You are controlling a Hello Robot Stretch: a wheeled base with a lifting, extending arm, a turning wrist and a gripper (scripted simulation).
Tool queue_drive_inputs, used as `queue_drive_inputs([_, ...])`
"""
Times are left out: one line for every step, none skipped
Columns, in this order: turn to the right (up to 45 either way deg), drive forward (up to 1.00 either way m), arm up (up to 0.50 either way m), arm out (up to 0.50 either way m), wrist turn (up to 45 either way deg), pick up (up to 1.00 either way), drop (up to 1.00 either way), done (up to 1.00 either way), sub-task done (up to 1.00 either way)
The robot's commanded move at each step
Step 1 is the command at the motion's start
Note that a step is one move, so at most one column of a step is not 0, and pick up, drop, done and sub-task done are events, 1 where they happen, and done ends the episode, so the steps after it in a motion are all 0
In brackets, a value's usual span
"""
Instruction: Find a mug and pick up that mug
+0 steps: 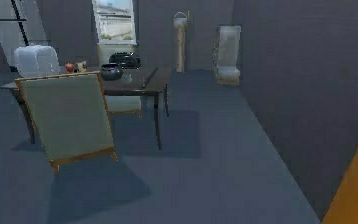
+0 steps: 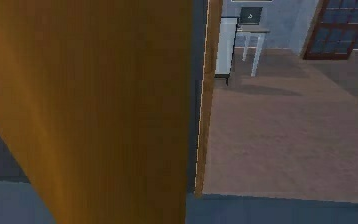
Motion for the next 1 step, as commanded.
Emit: queue_drive_inputs([0.0,1.0,0.0,0.0,0.0,0.0,0.0,0.0,0.0])
